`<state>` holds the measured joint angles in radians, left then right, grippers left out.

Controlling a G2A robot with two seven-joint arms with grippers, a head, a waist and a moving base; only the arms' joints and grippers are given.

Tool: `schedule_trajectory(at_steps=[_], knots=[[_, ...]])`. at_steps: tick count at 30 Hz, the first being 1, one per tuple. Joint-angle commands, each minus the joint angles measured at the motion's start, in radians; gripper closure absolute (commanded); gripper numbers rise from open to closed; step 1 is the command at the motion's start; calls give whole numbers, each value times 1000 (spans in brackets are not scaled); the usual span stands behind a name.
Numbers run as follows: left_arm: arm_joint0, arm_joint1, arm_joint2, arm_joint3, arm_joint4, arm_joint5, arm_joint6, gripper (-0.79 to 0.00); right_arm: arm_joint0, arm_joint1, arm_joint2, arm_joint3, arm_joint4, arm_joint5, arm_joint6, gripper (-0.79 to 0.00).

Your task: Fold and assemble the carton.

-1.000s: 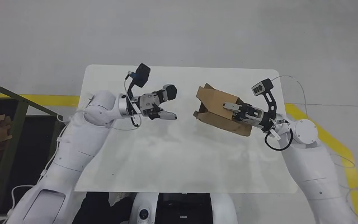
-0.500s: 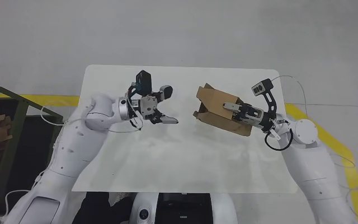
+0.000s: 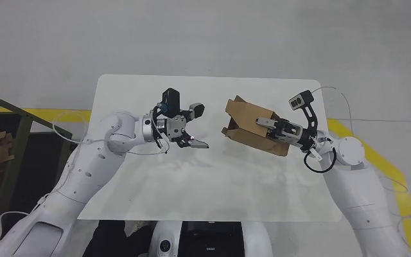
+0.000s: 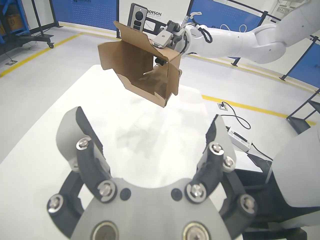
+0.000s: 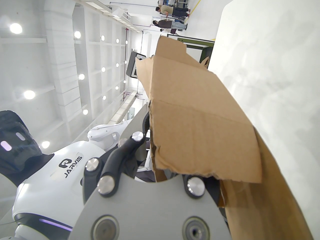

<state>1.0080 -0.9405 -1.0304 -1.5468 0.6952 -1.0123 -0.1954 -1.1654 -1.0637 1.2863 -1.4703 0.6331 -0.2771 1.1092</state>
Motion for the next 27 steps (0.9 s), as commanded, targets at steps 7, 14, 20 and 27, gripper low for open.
schedule_trajectory(at_steps=[7, 14, 20, 27], knots=[[0, 0, 0, 0, 0, 0, 0, -785, 0, 0, 0, 0, 0, 0, 0, 0], [19, -2, 3, -54, 117, 84, -34, -785, 0, 0, 0, 0, 0, 0, 0, 0], [7, -14, 31, -23, 227, 26, 53, -785, 0, 0, 0, 0, 0, 0, 0, 0], [-36, -38, 103, 6, 410, 0, 226, -785, 0, 0, 0, 0, 0, 0, 0, 0]])
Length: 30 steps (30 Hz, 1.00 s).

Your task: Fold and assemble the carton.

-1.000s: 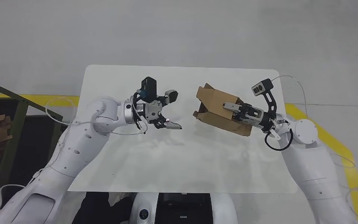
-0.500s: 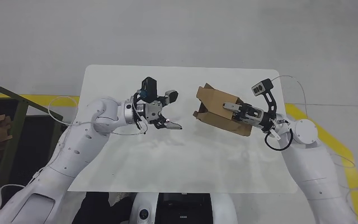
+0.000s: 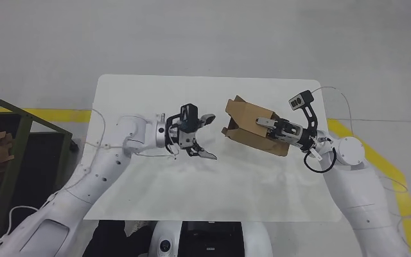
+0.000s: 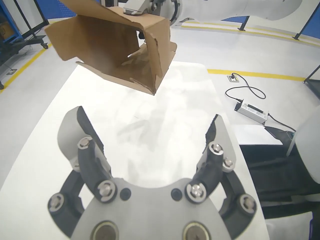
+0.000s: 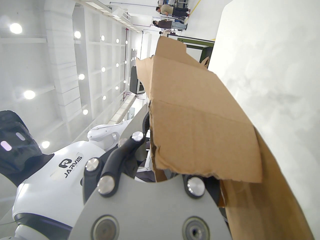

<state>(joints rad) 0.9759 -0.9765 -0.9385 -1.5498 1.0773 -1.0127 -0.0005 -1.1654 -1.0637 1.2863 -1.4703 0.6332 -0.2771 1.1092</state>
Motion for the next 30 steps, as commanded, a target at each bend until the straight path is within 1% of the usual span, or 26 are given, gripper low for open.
schedule_trajectory(at_steps=[1, 5, 11, 14, 22, 30], knots=[[-9, -5, 23, 20, 43, 0, 53, -785, 0, 0, 0, 0, 0, 0, 0, 0], [-36, -13, 76, 55, 76, 0, 110, -785, 0, 0, 0, 0, 0, 0, 0, 0], [-81, -16, 167, 71, 88, 0, 165, -785, 0, 0, 0, 0, 0, 0, 0, 0], [-107, -14, 202, 78, 88, 0, 187, -785, -13, -1, -3, -25, -19, 7, -36, 0], [-157, -9, 251, 94, 89, 0, 238, -785, -22, 0, -9, -55, -54, 15, -30, 0], [-171, -6, 269, 109, 94, 0, 278, -785, -22, 1, -19, -68, -78, 22, -11, 0]])
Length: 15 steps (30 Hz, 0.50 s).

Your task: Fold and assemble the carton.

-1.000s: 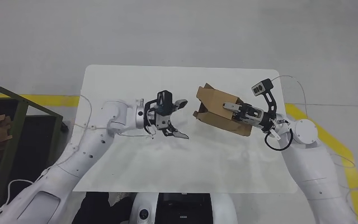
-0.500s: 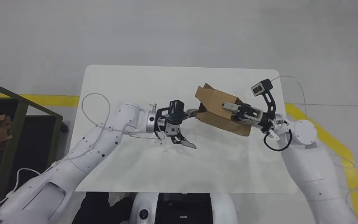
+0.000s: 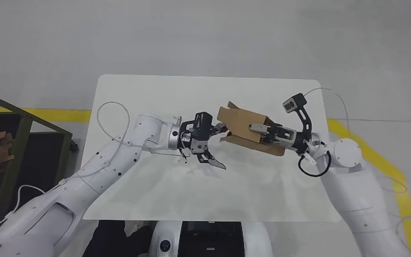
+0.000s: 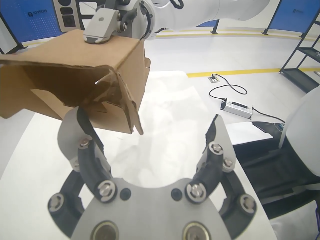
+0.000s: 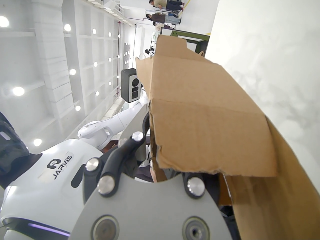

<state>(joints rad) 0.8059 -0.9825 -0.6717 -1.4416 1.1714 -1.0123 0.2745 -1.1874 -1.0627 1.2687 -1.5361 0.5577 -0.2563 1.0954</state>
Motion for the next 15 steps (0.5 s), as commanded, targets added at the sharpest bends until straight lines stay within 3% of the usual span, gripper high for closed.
schedule_trajectory(at_steps=[1, 15], knots=[[-3, 1, 5, 2, 1, 0, 6, -785, 0, 0, -4, -4, -5, 1, 7, 0], [-30, 11, 38, 16, -32, 0, 47, -785, 5, 1, -17, -11, 1, 3, 64, 0]])
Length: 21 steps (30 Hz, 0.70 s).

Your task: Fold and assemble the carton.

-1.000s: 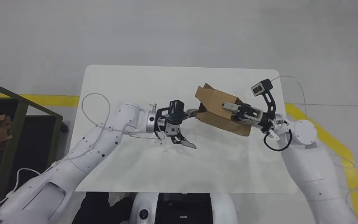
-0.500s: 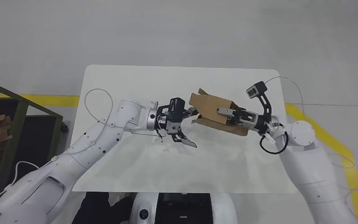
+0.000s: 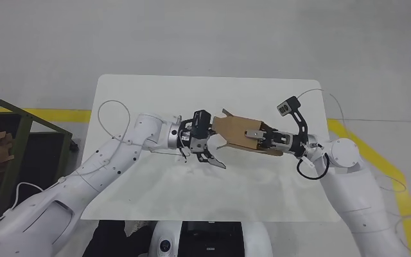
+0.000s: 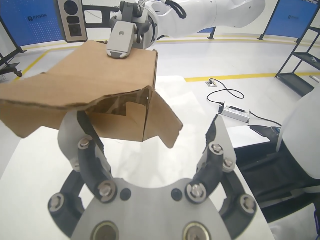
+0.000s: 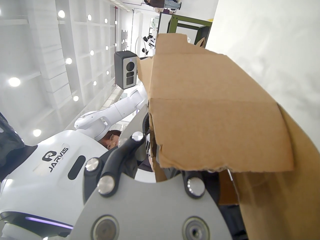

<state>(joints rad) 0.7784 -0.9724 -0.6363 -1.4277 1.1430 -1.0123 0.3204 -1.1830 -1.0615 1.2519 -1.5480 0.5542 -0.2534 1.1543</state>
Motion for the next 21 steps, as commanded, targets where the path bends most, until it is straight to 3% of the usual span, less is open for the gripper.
schedule_trajectory(at_steps=[1, 4, 5, 8, 11, 16, 21], knots=[[-5, 3, 5, 2, -5, 0, 1, -785, 1, 0, -1, 2, 12, 1, 9, 0], [-10, 6, 13, 3, -16, 0, 1, -782, 3, 0, -2, 7, 16, 2, 14, 0], [-11, 8, 15, 4, -18, 0, 2, -727, 4, 0, -2, 7, 17, 2, 14, 0], [-14, 11, 18, 6, -24, 0, 4, -785, 4, 0, -3, 7, 19, 1, 20, 0], [-17, 14, 22, 6, -29, 0, 8, -770, 5, 0, -4, 6, 19, 1, 24, 0], [-23, 19, 32, 9, -39, 0, 17, -711, 5, 1, -5, 7, 23, 0, 32, 0], [-33, 26, 48, 12, -57, 0, 30, -560, 7, 1, -7, 8, 26, -1, 43, 0]])
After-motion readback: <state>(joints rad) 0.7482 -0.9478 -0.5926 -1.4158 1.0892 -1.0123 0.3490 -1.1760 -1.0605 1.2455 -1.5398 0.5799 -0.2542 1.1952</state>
